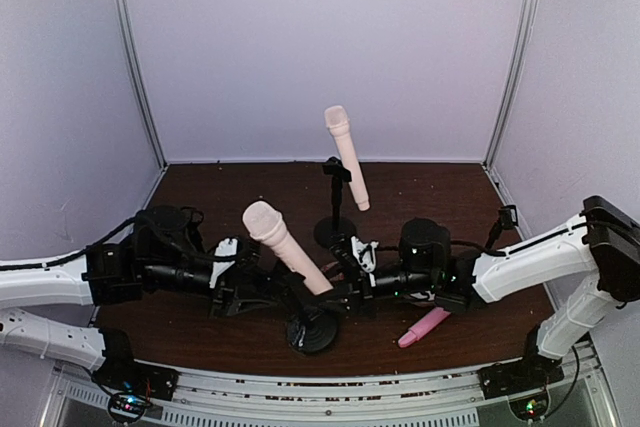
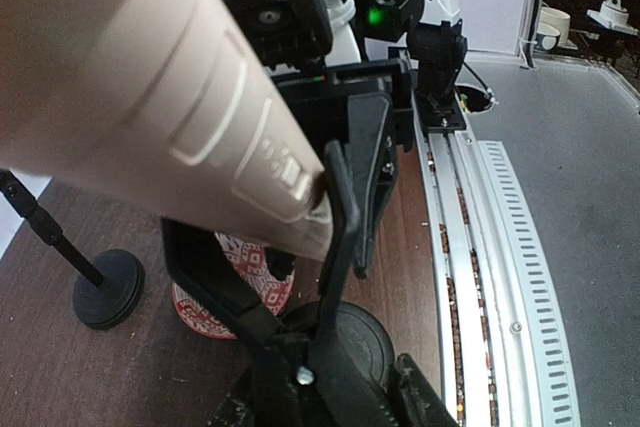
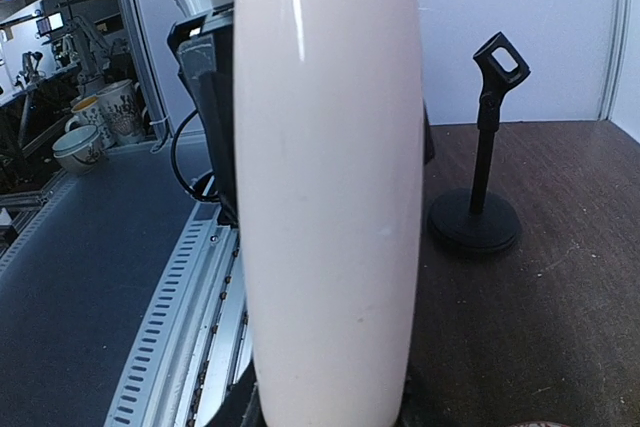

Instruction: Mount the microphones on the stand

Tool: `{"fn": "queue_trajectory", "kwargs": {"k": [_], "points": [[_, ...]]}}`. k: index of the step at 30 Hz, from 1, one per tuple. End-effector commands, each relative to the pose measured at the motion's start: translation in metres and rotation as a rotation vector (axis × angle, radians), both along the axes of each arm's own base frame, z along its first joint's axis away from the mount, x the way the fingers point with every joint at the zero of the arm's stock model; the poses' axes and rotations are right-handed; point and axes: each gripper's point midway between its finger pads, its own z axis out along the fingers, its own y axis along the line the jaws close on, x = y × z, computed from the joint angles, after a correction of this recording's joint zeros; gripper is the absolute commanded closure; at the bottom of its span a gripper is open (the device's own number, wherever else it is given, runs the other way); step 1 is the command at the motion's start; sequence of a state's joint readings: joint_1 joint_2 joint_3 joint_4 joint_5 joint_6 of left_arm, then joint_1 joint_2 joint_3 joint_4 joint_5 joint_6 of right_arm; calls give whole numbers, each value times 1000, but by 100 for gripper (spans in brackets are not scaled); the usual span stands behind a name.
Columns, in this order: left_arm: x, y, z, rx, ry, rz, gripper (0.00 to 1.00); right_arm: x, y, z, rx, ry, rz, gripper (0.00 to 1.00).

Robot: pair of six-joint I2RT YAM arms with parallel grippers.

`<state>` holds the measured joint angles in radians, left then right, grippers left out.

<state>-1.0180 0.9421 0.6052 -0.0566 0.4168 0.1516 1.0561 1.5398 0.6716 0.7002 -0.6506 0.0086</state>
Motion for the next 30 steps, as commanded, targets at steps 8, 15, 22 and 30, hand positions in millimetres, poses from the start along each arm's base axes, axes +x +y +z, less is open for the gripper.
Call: {"fn": "queue_trajectory", "kwargs": {"k": [8, 15, 22, 30], "points": [[2, -10, 44, -165, -101, -36, 82, 0, 17, -16, -54, -16, 15, 99], [8, -6, 52, -202, -111, 15, 72, -3, 21, -29, -120, -43, 16, 99], [16, -5, 52, -199, -85, 66, 60, -4, 21, -42, -197, -86, 18, 100], [29, 1, 52, -192, -62, 162, 43, -3, 18, -49, -236, -98, 13, 100]]}}
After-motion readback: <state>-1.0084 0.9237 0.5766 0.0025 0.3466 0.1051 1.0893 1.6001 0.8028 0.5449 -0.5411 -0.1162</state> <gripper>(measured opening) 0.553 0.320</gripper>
